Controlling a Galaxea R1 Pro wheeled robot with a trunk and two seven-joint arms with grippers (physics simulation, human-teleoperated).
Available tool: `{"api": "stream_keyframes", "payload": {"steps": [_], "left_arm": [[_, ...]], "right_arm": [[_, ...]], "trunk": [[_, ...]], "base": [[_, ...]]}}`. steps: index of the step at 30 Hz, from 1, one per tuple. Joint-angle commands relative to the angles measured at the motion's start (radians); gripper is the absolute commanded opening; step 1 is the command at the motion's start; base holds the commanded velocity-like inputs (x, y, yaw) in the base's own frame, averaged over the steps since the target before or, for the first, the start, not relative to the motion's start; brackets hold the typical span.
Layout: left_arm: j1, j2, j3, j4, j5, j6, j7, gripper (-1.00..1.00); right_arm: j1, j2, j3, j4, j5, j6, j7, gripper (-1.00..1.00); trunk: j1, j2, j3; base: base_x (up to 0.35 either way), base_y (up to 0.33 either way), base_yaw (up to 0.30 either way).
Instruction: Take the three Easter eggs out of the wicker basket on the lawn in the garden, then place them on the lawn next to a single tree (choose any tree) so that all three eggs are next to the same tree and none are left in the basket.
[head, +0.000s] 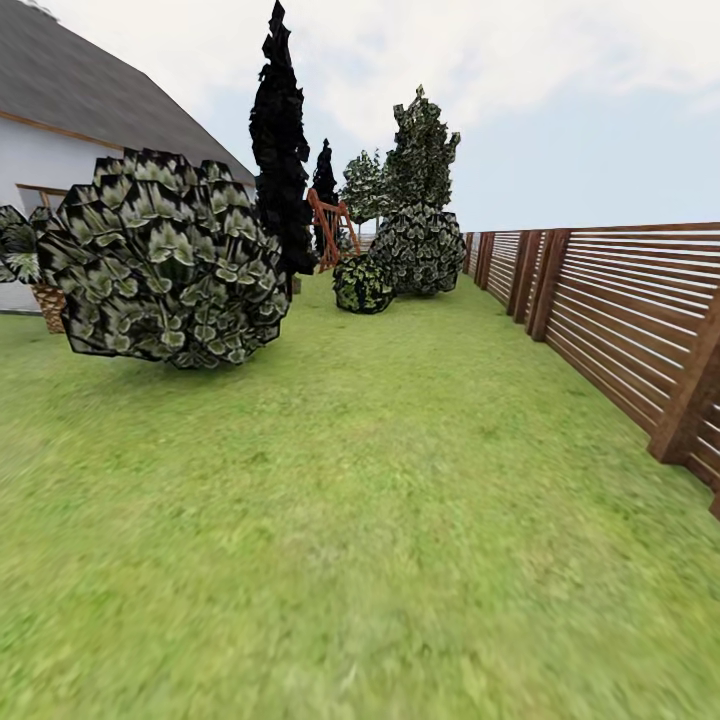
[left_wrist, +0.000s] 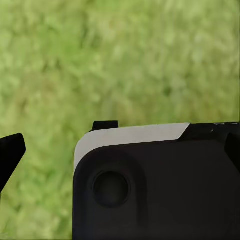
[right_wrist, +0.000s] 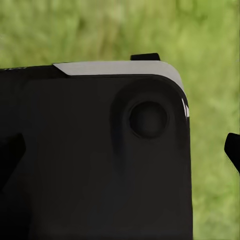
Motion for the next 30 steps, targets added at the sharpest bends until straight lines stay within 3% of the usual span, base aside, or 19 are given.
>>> {"api": "stream_keyframes", "payload": {"steps": [1,30], "left_arm": [[-0.001,0.0,0.0,0.001,-0.001,-0.003,0.0,1.0],[-0.001,0.0,0.0,0.001,-0.001,-0.003,0.0,1.0]], "right_arm": [[0.0,0.0,-0.008,0.0,-0.001,-0.003,0.001,1.0],[0.0,0.002,-0.005,0.0,-0.001,-0.003,0.001,1.0]], "trunk": [[0.0,0.0,-0.001],[0.0,0.0,-0.001]], "base": [[0.223,-0.001,0.0],[0.316,0.0,0.0]]}}
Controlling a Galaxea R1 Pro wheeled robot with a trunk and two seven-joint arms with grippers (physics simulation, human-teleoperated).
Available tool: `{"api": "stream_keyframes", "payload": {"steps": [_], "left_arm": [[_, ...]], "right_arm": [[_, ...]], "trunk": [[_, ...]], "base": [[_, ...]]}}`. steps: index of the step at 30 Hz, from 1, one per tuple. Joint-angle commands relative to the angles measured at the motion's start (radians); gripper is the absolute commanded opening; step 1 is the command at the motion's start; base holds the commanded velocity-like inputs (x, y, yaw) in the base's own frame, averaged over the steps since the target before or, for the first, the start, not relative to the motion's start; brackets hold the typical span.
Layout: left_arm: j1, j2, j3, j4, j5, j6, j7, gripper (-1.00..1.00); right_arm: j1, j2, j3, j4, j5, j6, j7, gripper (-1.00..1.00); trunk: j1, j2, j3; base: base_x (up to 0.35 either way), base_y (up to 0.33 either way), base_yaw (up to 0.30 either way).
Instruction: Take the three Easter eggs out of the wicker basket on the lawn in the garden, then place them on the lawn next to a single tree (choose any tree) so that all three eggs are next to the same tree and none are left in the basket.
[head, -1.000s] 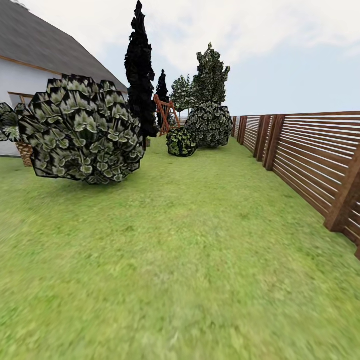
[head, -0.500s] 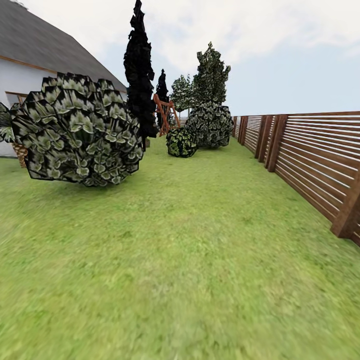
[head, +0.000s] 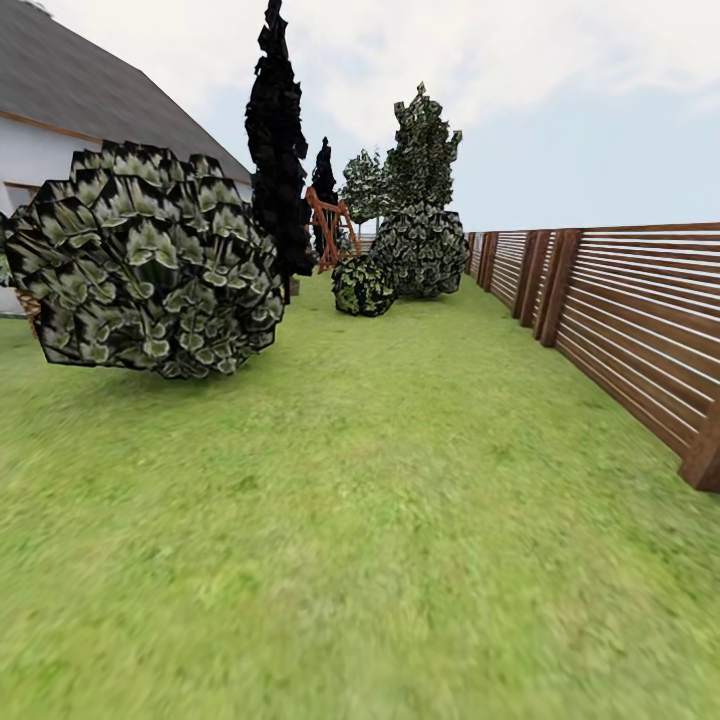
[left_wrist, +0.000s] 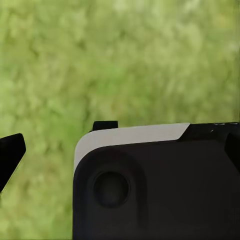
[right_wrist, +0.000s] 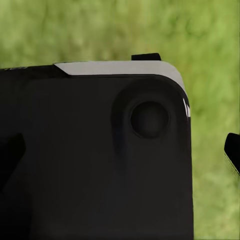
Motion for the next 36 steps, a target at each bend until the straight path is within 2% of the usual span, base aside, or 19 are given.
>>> {"api": "stream_keyframes", "payload": {"steps": [1,36], "left_arm": [[-0.001,0.0,0.0,0.001,-0.001,-0.003,0.0,1.0],[0.0,0.0,0.0,0.001,-0.001,-0.004,0.0,1.0]], "right_arm": [[0.0,0.0,-0.007,0.0,-0.001,-0.003,0.001,1.0],[0.0,0.0,-0.002,0.001,0.005,-0.003,0.001,1.0]], "trunk": [[0.001,0.0,-0.001],[0.001,0.0,-0.001]], "base": [[0.334,0.0,0.0],[0.334,0.0,0.0]]}}
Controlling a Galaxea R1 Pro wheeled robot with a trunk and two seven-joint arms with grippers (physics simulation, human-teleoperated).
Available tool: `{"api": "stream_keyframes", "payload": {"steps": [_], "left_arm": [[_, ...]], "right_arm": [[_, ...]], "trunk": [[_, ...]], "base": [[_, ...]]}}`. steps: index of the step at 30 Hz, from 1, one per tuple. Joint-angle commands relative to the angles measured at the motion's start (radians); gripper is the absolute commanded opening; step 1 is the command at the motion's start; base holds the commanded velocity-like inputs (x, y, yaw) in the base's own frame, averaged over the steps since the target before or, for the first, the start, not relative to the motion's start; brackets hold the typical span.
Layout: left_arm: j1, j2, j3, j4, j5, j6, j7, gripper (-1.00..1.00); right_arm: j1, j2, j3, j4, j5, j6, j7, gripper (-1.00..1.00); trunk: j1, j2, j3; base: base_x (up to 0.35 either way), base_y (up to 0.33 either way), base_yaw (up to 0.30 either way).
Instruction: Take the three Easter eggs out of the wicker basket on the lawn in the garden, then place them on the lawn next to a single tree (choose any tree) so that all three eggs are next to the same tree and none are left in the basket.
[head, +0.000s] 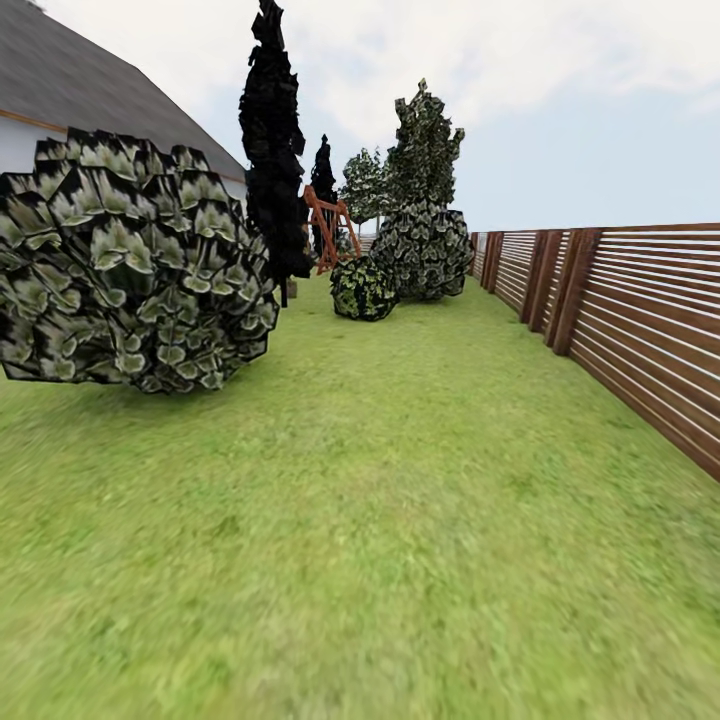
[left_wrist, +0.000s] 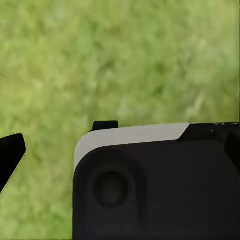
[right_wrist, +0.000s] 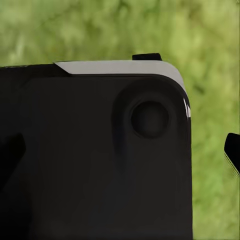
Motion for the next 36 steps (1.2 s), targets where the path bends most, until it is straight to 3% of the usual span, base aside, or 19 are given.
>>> {"api": "stream_keyframes", "payload": {"steps": [1,36], "left_arm": [[0.0,0.0,0.0,0.001,-0.001,-0.003,0.0,1.0],[-0.001,0.0,0.0,0.001,-0.001,-0.003,0.0,1.0]], "right_arm": [[0.0,0.0,-0.007,0.0,0.0,-0.003,0.001,1.0],[0.0,0.001,-0.007,0.0,0.0,-0.003,0.001,1.0]], "trunk": [[0.001,0.0,-0.001],[0.001,0.0,-0.001]], "base": [[0.334,0.0,0.0],[0.323,0.0,0.0]]}}
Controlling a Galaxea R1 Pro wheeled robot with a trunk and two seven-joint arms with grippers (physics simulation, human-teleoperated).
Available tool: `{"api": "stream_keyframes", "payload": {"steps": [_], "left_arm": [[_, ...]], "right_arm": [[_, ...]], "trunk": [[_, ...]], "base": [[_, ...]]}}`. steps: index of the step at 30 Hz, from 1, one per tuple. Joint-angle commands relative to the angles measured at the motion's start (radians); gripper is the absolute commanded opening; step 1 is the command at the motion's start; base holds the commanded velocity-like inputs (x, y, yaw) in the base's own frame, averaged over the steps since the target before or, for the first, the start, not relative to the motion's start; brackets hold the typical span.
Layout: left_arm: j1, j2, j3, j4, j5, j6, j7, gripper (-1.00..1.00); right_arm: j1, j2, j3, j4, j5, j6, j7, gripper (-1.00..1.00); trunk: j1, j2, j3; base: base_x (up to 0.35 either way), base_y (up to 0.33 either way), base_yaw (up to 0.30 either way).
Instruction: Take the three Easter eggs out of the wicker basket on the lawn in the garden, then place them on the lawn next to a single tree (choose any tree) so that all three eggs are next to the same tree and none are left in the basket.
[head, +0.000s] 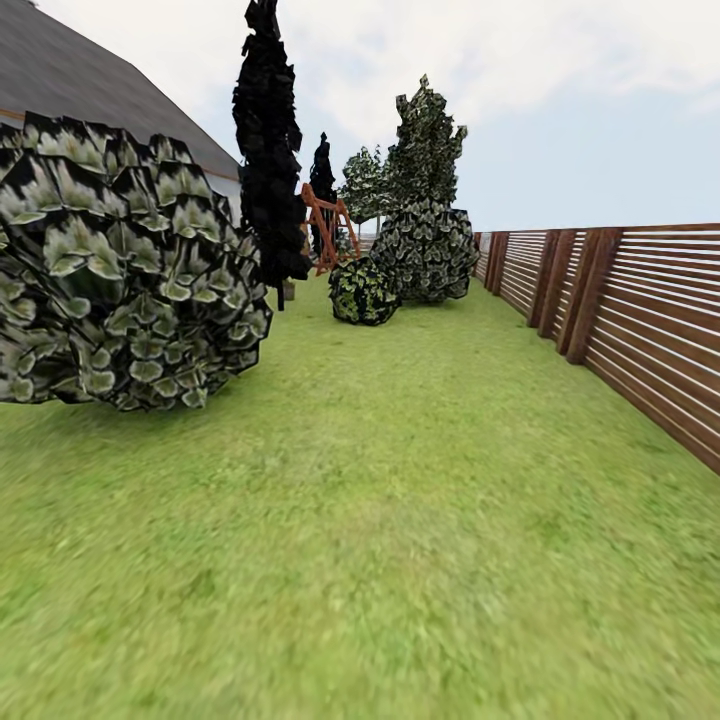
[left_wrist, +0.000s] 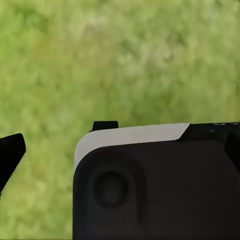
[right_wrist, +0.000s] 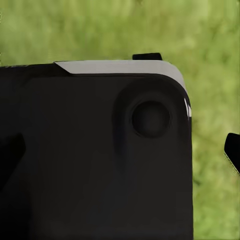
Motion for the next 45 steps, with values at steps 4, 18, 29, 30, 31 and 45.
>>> {"api": "stream_keyframes", "payload": {"steps": [4,18,29,30,31,45], "left_arm": [[-0.001,0.0,0.0,0.001,-0.001,-0.004,0.0,1.0],[-0.001,0.0,0.0,0.001,-0.001,-0.004,0.0,1.0],[-0.001,0.0,0.0,0.001,-0.001,-0.004,0.0,1.0],[-0.001,0.0,0.0,0.001,-0.001,-0.004,0.0,1.0],[-0.001,0.0,0.0,0.001,-0.001,-0.004,0.0,1.0],[-0.001,0.0,0.0,0.001,-0.001,-0.003,0.001,1.0]], "right_arm": [[0.0,0.0,-0.007,0.0,0.0,-0.003,0.001,1.0],[0.0,0.0,-0.007,0.0,0.0,-0.003,0.001,1.0],[0.0,0.0,-0.007,0.0,0.0,-0.003,0.001,1.0],[0.0,0.0,-0.007,0.0,-0.001,-0.003,0.001,1.0],[0.0,0.0,-0.008,0.0,-0.001,-0.003,0.001,1.0],[0.0,-0.001,-0.009,0.0,-0.003,-0.003,0.001,1.0]], "trunk": [[0.001,0.0,-0.001],[0.001,0.0,-0.001],[0.001,0.0,-0.001],[0.001,0.0,-0.001],[0.001,0.0,-0.001],[0.001,0.0,-0.001]], "base": [[0.315,0.0,0.0],[0.315,0.0,0.0],[0.314,0.0,0.0],[0.313,0.0,0.0],[0.313,0.0,0.0],[0.312,0.0,0.0]]}}
